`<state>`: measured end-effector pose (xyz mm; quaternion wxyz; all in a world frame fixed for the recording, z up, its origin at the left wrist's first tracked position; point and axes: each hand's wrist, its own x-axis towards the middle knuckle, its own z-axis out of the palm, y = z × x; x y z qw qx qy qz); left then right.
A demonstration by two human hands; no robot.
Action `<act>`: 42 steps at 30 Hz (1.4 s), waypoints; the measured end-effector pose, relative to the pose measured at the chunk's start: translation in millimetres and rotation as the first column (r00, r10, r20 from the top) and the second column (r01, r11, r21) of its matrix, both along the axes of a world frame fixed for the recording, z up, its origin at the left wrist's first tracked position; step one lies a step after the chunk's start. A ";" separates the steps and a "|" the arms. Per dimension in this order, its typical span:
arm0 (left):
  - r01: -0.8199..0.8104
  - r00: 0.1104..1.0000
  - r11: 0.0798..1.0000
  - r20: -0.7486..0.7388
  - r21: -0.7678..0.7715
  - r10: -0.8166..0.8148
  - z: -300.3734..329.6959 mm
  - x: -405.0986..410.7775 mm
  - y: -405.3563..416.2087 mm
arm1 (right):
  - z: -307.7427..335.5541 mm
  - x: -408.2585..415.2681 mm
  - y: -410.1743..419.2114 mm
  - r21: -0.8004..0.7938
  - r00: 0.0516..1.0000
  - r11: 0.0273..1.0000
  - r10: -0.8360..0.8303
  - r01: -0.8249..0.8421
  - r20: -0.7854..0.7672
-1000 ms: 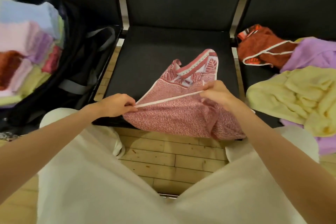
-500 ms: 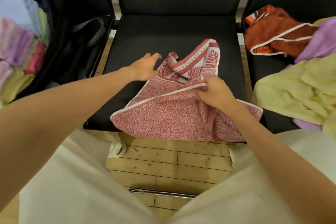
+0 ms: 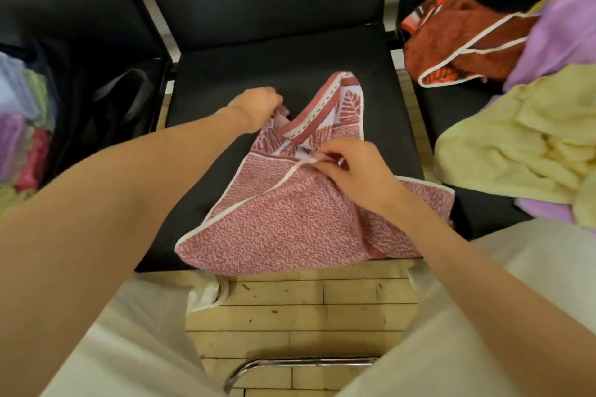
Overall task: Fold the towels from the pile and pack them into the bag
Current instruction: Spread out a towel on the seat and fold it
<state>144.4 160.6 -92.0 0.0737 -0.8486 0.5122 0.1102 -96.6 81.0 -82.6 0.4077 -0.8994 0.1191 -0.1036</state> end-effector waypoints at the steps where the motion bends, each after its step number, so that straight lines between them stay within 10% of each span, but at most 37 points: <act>1: -0.007 1.000 0.999 0.014 -0.041 0.007 4.6 -1.3 -0.2 | 2.5 0.9 0.7 -0.002 0.999 0.999 0.048 -0.048 0.022; 9: -0.280 0.922 0.875 -0.363 -0.395 0.132 63.1 -33.6 -0.1 | 12.4 -2.1 -2.2 0.021 0.961 0.999 0.041 -0.049 0.272; 18: -0.680 0.420 0.708 -0.893 -0.189 0.165 98.1 -92.1 25.9 | 23.9 -4.2 -10.9 0.063 0.952 0.994 -0.102 0.088 0.289; 29: -0.749 0.450 0.613 -0.872 -0.251 0.193 88.8 -127.7 37.1 | 28.2 -3.8 -13.5 0.240 0.948 0.964 -0.178 0.115 0.262; 42: -0.718 0.500 0.660 -0.824 -0.222 0.266 73.5 -120.3 59.5 | 20.7 -2.2 -14.8 0.094 0.964 0.984 -0.169 0.152 0.208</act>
